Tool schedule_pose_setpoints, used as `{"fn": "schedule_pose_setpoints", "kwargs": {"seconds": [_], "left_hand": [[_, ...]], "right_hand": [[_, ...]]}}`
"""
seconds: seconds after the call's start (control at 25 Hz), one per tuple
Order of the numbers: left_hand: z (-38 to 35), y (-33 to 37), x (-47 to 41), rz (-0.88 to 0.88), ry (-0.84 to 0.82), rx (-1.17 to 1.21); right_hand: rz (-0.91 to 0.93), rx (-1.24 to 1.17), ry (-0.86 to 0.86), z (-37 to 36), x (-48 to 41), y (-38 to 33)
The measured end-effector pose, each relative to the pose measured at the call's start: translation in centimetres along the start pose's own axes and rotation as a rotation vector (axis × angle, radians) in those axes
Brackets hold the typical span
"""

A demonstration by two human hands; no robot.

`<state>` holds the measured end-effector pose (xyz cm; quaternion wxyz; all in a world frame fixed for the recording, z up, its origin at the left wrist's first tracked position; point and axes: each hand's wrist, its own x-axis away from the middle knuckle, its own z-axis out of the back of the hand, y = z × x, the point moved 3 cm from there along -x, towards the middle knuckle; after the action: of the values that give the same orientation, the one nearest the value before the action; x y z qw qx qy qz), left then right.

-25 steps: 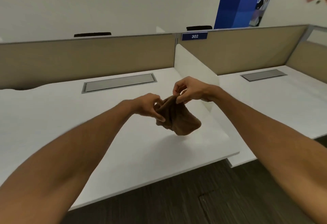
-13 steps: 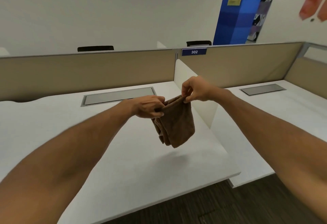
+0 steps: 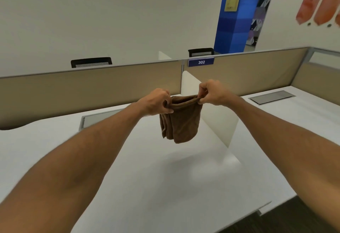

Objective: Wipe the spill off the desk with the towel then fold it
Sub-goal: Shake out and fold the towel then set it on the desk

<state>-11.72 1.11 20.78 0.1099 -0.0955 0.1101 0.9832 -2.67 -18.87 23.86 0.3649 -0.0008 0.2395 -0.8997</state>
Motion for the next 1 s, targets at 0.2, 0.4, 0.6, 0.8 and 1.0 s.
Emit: {"fn": "schedule_pose_setpoints", "kwargs": {"seconds": [0.2,0.4,0.6,0.8,1.0], "left_hand": [[-0.2,-2.0,-0.9,0.023,0.026,0.154],[-1.1,-3.6,-1.9,0.169,0.021,0.557],[-2.7,-4.8,-2.9,0.280,-0.044,0.756],[-5.1,-5.3,-4.2,0.406,0.110,0.867],[-8.7,-5.9,-5.0,0.817,0.115,1.104]], "right_hand": [[-0.064,-0.194,0.141,-1.6,-0.9,1.1],[-0.017,-0.265,0.166,-1.5,-1.8,2.3],[0.060,-0.321,0.062,-0.7,-4.1,3.1],[0.098,-0.347,-0.003,-0.5,-6.7,3.8],[0.123,-0.377,-0.038,-0.5,-8.6,4.1]]}}
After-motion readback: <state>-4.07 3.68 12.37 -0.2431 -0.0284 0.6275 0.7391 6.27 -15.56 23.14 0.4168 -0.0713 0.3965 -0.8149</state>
